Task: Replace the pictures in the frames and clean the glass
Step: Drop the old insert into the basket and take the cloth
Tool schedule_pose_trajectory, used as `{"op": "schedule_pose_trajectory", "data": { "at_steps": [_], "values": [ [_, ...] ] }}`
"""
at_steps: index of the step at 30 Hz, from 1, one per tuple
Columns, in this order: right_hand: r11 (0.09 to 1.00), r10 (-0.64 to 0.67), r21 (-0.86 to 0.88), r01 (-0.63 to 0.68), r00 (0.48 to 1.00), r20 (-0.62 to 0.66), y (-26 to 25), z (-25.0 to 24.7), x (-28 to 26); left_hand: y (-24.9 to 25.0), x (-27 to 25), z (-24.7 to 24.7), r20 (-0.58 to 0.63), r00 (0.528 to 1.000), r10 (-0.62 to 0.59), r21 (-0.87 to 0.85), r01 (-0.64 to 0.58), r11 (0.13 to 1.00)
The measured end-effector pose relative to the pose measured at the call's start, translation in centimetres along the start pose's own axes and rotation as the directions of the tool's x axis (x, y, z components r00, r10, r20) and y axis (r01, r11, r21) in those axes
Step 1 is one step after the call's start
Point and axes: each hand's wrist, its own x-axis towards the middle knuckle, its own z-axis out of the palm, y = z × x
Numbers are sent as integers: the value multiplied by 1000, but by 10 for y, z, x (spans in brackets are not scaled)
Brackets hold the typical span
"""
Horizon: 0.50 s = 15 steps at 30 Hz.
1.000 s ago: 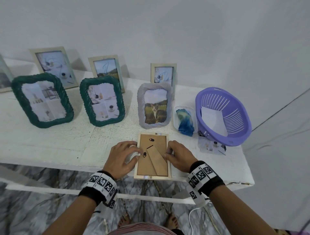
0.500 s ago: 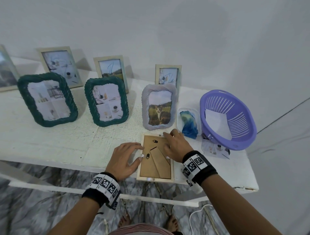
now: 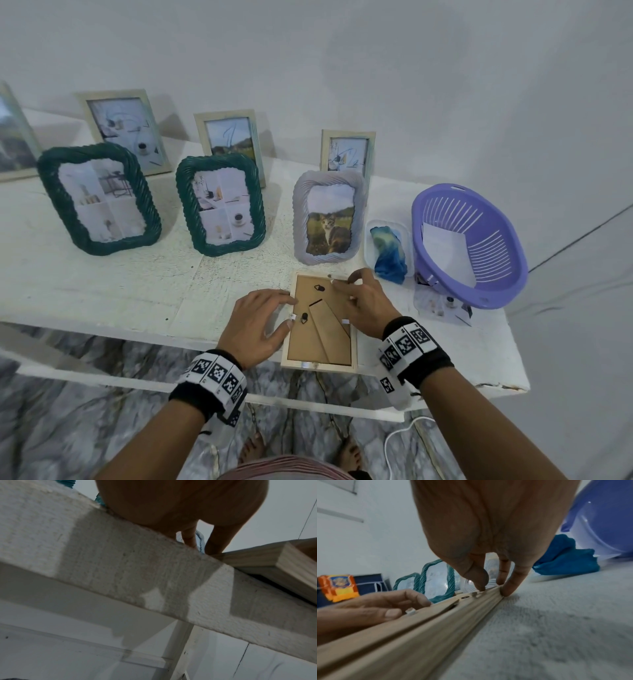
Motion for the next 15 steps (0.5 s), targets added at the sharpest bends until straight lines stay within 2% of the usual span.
{"op": "schedule_pose_trajectory", "data": {
  "at_steps": [3, 11, 15],
  "values": [
    [997, 24, 77, -23, 1000, -6, 3, 1, 2, -1, 0, 0, -6, 1000, 0, 7, 0, 1000],
    [996, 56, 73, -59, 997, 53, 2, -4, 0, -1, 0, 1, -6, 1000, 5, 3, -5, 1000],
    [996, 56, 61, -59, 998, 43, -8, -5, -15, 2, -1, -1, -7, 1000, 0, -9, 0, 1000]
  ]
}}
